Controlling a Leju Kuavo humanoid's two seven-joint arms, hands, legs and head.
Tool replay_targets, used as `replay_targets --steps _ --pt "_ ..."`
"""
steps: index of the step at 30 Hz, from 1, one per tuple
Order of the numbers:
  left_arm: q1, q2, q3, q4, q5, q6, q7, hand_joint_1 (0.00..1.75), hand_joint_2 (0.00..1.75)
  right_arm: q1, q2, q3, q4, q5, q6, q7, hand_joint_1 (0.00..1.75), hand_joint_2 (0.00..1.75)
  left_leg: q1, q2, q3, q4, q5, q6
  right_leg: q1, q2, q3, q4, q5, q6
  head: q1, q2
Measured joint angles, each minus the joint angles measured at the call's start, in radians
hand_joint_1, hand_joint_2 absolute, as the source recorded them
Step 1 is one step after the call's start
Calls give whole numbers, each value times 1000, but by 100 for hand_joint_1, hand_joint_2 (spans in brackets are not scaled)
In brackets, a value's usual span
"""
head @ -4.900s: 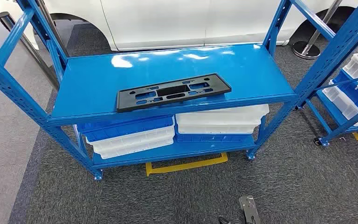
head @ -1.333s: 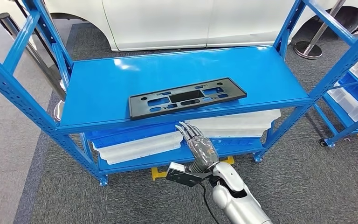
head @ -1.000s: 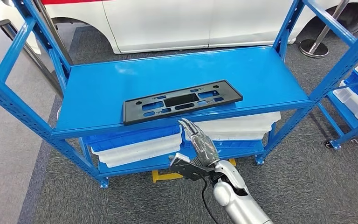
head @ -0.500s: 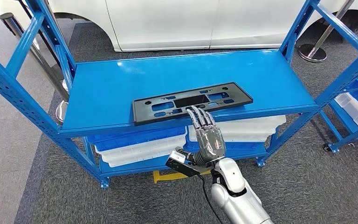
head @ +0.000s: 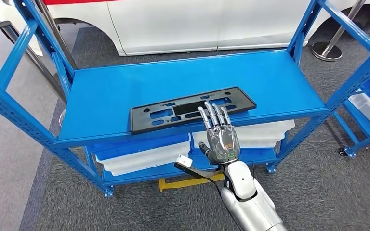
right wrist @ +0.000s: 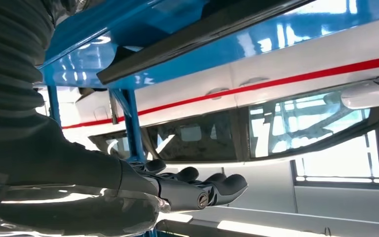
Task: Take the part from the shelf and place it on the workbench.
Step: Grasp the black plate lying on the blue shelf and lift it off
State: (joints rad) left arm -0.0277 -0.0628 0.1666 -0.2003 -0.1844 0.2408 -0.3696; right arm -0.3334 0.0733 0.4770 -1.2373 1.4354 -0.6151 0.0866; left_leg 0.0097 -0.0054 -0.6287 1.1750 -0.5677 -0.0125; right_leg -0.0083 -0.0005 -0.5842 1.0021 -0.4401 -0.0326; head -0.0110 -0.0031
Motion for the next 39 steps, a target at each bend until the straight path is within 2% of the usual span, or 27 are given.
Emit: replay_targets --steps 1,2,3,5,7,8,12,14,16,17,18,19,20,21,22,24,27,28,29,31,32,33,34,35,36,37,39 --pt "1 1 0 0 -1 0 0 0 0 0 0 -1 2 1 0 0 0 175 2 0 -34 60 -19 -4 0 0 1 1 -2 -1 0 0" --pt "2 1 0 0 -2 0 1 0 0 0 0 -3 6 1 1 0 0 175 4 0 -56 96 -22 -8 0 0 3 2 -5 -1 0 0" --pt "3 2 0 0 -3 0 1 0 0 1 0 -4 9 2 1 0 0 175 5 0 -62 94 -3 -11 0 0 5 3 -8 1 0 0" --pt "3 4 0 0 -5 -1 2 0 0 0 0 -6 15 2 4 0 0 175 10 1 -20 -16 73 -13 -2 2 11 10 -17 7 0 0" --pt "2 5 0 0 -7 -1 5 0 0 0 0 -8 21 3 8 0 0 175 8 1 30 -126 115 -7 0 3 12 22 -29 19 0 0" --pt "1 5 0 0 -8 -1 6 0 0 -1 1 -9 23 4 10 -1 0 175 6 0 40 -149 117 -1 2 4 11 25 -32 24 0 0" --pt "2 6 0 0 -13 0 9 0 0 -2 3 -13 31 6 13 -3 0 175 6 -2 47 -160 113 30 -1 4 3 47 -49 43 1 0" --pt "1 6 0 0 -14 0 11 0 0 -3 3 -15 34 7 15 -3 0 175 9 -1 53 -165 112 42 -5 3 -42 139 -95 52 1 0" --pt "1 6 1 0 -14 0 12 0 0 -2 3 -17 40 7 18 -3 0 175 8 0 57 -164 106 47 -6 3 -116 268 -140 56 1 0" --pt "1 6 1 0 -14 0 13 0 0 0 3 -18 43 7 19 -3 0 175 8 -1 60 -164 103 47 -6 3 -142 302 -140 57 1 0" --pt "2 6 1 0 -14 0 13 0 0 1 3 -19 47 7 19 -3 0 175 8 -1 66 -164 99 47 -6 3 -149 300 -120 56 1 0" --pt "2 6 1 0 -14 0 13 0 0 1 3 -21 49 7 20 -3 0 175 8 -2 73 -164 94 45 -6 3 -136 258 -82 53 1 0" --pt "3 5 1 0 -14 0 14 0 0 0 3 -22 50 7 20 -3 0 175 8 -2 81 -164 88 42 -5 2 -108 188 -37 49 1 0" --pt "3 5 0 0 -14 0 14 0 0 -1 3 -23 52 7 21 -3 0 175 6 -2 88 -163 81 37 -2 2 -79 123 -7 43 1 0" --pt "2 4 0 0 -14 0 14 0 0 -2 4 -23 53 7 22 -3 0 175 5 -2 92 -163 76 32 2 2 -56 72 10 37 1 0" --pt "0 4 1 0 -14 0 15 0 0 -4 6 -25 55 6 24 -3 0 175 3 -2 95 -165 69 21 9 2 -42 38 5 27 1 0" --pt "-1 5 1 0 -15 0 16 0 0 -4 11 -26 57 6 26 -3 0 175 3 1 98 -153 52 6 3 5 -22 20 -2 13 0 0" --pt "-2 6 1 0 -15 0 17 0 0 -5 14 -26 57 6 26 -3 0 175 4 2 82 -116 35 2 -1 5 -11 13 -5 7 0 0" --pt "-2 6 1 0 -16 0 17 0 0 -6 16 -26 59 6 27 -3 0 175 5 2 52 -58 13 -1 -1 4 -1 9 -10 3 0 0" --pt "0 6 1 0 -17 0 18 0 0 -6 18 -26 63 6 30 -3 0 175 5 2 -32 76 -28 -6 1 2 14 9 -23 -3 0 0" --pt "2 6 1 0 -17 0 19 0 0 -4 18 -26 66 6 31 -3 0 175 5 2 -63 113 -25 -7 2 3 22 9 -31 -4 0 0" --pt "4 6 1 0 -17 0 20 0 0 -3 19 -26 69 6 32 -3 0 175 5 2 -75 110 1 -7 3 5 32 11 -39 -3 0 0" --pt "5 6 1 0 -17 0 21 0 0 -3 19 -26 71 6 32 -3 0 175 5 2 -68 68 45 -5 3 6 44 12 -48 -1 0 0" --pt "6 6 1 0 -17 0 22 0 0 -3 20 -26 72 6 32 -3 0 175 5 2 -48 0 95 -2 3 7 55 13 -59 1 0 0" --pt "7 6 1 1 -17 0 22 0 0 -4 21 -26 73 6 32 -3 0 175 3 2 -24 -63 130 2 5 8 64 14 -69 6 0 0" --pt "6 6 1 1 -17 0 23 0 0 -5 22 -26 74 6 33 -3 0 175 0 2 -4 -111 146 8 6 8 68 15 -77 11 0 0" --pt "4 6 1 3 -17 1 24 0 0 -6 24 -26 76 6 35 -3 0 175 -5 2 15 -147 138 19 8 9 73 16 -82 22 0 0"
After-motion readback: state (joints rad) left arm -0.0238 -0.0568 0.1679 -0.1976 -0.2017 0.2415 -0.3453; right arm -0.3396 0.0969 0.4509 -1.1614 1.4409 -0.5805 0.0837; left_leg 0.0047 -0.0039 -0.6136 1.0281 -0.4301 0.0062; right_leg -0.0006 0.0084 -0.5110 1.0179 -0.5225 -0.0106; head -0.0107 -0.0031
